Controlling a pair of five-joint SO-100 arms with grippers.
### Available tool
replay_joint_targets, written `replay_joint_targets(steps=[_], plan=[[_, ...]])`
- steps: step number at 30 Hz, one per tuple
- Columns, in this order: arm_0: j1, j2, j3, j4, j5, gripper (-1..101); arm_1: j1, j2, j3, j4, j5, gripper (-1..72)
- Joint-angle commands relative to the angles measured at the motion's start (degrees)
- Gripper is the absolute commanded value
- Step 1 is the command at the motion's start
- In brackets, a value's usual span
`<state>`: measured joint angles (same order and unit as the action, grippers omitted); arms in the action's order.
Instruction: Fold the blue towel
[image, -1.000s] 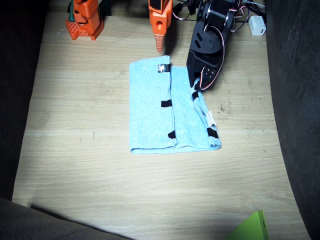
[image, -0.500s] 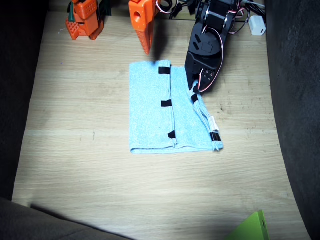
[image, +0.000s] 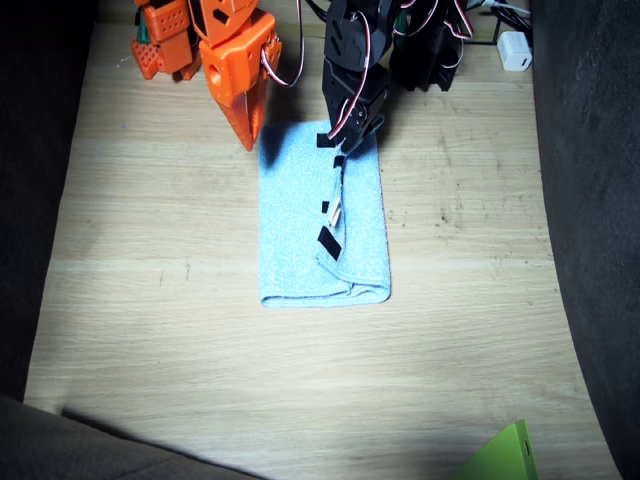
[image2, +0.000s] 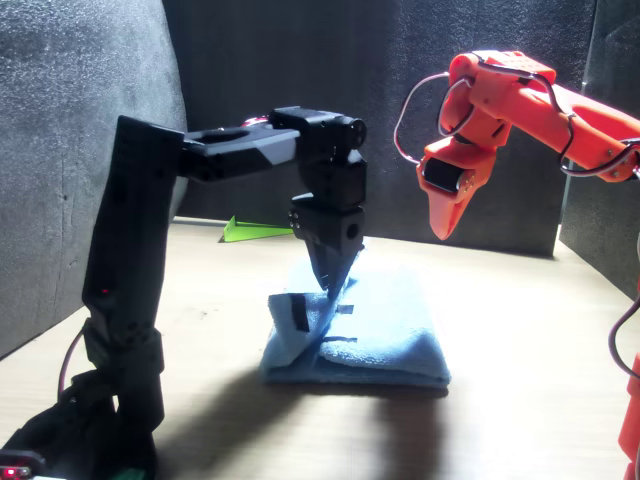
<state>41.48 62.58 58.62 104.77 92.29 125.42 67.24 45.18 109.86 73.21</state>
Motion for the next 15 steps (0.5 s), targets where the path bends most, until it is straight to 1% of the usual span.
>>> replay_joint_targets(steps=[1, 7, 9, 12, 13, 15], plan=[[0.4, -2.1, -8.0, 3.6, 0.9, 0, -0.2, 1.0, 0.4, -0.4, -0.3, 0.0], [-0.1, -15.6, -28.0, 11.4, 1.2, 0, 0.3, 0.5, 0.4, -0.7, -0.1, 0.0], [0.0, -19.4, -34.1, 12.9, 0.9, 0, -0.3, 0.4, 0.4, -0.7, 0.2, 0.0], [1.3, -20.8, -35.5, 12.9, 0.6, 9, -1.9, 0.8, 0.8, -0.3, 0.5, 0.4], [2.0, -21.4, -36.3, 12.9, 0.1, 10, -2.5, 1.3, 1.7, -0.4, 0.4, 4.1], [2.9, -21.6, -38.0, 13.0, -0.3, 14, -3.9, 2.6, 3.8, -1.5, 0.1, 8.4]])
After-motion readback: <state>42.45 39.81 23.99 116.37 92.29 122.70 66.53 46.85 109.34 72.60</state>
